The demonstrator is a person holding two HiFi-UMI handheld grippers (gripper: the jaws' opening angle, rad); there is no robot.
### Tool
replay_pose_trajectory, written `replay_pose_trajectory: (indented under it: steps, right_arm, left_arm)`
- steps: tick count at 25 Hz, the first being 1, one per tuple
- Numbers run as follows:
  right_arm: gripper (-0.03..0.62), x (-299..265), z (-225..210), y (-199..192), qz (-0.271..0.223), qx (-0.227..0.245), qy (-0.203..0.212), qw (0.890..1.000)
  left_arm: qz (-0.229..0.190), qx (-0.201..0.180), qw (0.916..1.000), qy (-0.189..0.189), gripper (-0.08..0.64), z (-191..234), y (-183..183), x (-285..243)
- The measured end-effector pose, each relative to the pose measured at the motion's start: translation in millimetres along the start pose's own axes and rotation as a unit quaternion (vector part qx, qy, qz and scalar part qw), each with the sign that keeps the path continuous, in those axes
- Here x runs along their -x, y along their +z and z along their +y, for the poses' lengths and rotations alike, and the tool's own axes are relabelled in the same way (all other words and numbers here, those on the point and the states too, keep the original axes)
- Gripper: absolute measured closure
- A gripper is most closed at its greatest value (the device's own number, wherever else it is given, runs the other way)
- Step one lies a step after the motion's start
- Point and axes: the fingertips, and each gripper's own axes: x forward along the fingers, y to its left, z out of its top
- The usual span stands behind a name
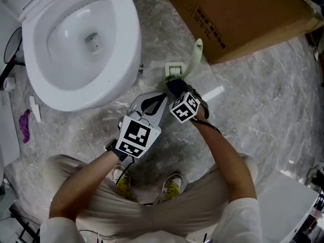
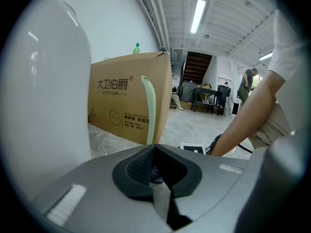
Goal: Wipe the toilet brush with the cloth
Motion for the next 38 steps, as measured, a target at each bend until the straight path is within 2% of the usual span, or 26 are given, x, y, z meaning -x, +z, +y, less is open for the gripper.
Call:
replay_pose_trajectory:
  steps: [9, 23, 26, 28, 32, 34, 38]
  right_arm:
    - [0.491, 5.2, 20.4, -9.9, 0.022, 0.043, 0.030, 0.998]
    - [0.488, 29.4, 47.6, -24.4, 0.036, 0.046, 0.062, 0.996]
    - [0.487, 38.8, 47.5, -20.8, 0.029, 0.045, 0.056, 0.997]
    - [0.488, 51.3, 40.3, -11.7, 0.006, 0.027, 0.036, 0.999]
    - [0.488, 81.0, 16.1, 1.6, -0.035, -0.047, -0.002, 0.998]
    - [0.488, 95.5, 6.5, 7.1, -0.053, -0.099, -0.010, 0.994]
    - [0.491, 121.6, -13.1, 17.6, -0.094, -0.188, -0.032, 0.977]
  left_arm:
    - [-0.001, -0.005, 1.0000, -0.002, 0.560, 0.0, -1.0, 3.2]
    - [-0.005, -0.009, 0.9999, -0.011, 0.560, 0.5, -1.6, 4.1]
    - [-0.013, -0.011, 0.9997, -0.016, 0.560, -3.8, 3.6, 3.1]
    - [-0.020, -0.008, 0.9996, -0.019, 0.560, -6.1, 7.7, 3.8]
    - [-0.035, -0.007, 0.9991, -0.025, 0.560, -12.9, 17.7, 1.7]
    - [-0.042, -0.012, 0.9987, -0.027, 0.560, -15.1, 23.3, 1.1]
    - [-0.051, -0.034, 0.9979, -0.023, 0.560, -17.3, 32.9, -1.2]
